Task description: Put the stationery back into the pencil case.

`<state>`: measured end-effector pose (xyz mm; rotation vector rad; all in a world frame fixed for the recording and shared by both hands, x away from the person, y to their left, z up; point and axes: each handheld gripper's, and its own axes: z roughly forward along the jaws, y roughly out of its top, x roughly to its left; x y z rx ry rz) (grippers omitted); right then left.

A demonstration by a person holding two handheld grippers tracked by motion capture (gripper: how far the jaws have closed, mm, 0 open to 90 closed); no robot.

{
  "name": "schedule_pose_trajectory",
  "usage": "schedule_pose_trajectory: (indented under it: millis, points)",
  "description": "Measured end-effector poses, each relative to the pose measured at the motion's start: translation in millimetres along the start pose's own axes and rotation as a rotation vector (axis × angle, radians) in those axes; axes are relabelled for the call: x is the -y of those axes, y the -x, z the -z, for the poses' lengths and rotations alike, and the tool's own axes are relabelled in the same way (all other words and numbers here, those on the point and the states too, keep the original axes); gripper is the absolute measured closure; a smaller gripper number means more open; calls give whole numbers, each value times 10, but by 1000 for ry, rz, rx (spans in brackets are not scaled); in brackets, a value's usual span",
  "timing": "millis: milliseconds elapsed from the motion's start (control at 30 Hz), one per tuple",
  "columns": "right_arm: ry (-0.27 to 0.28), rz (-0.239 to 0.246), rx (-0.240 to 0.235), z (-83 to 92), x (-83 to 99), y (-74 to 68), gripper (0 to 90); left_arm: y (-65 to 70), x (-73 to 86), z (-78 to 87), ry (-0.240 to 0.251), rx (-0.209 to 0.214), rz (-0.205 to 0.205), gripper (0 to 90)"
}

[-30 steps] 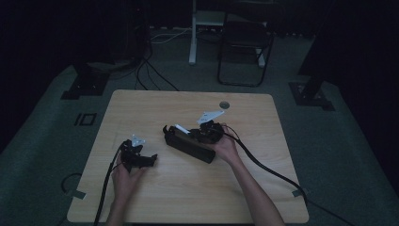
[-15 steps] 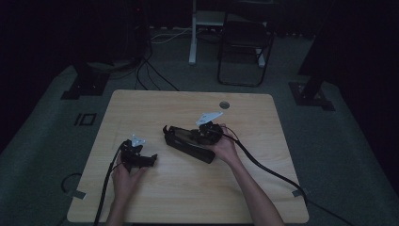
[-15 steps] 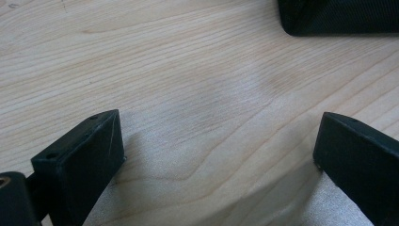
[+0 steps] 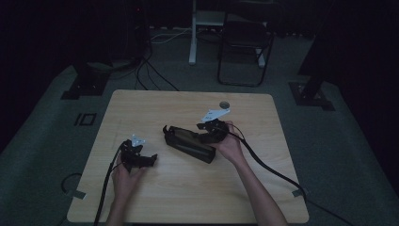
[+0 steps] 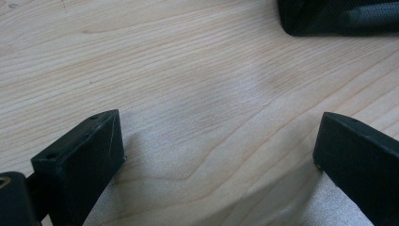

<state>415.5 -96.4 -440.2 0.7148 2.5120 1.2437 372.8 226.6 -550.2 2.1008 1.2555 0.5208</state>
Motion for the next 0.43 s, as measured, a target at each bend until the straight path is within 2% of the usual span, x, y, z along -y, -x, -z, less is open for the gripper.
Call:
schedule_pose_trajectory:
  millis: [300, 433]
  points:
    - [-6, -4, 32, 188, -37, 21, 460, 0, 0, 0, 0, 0, 0, 25]
    - [-2, -6, 47, 308, 10, 58, 439, 0, 0, 0, 0, 0, 0, 25]
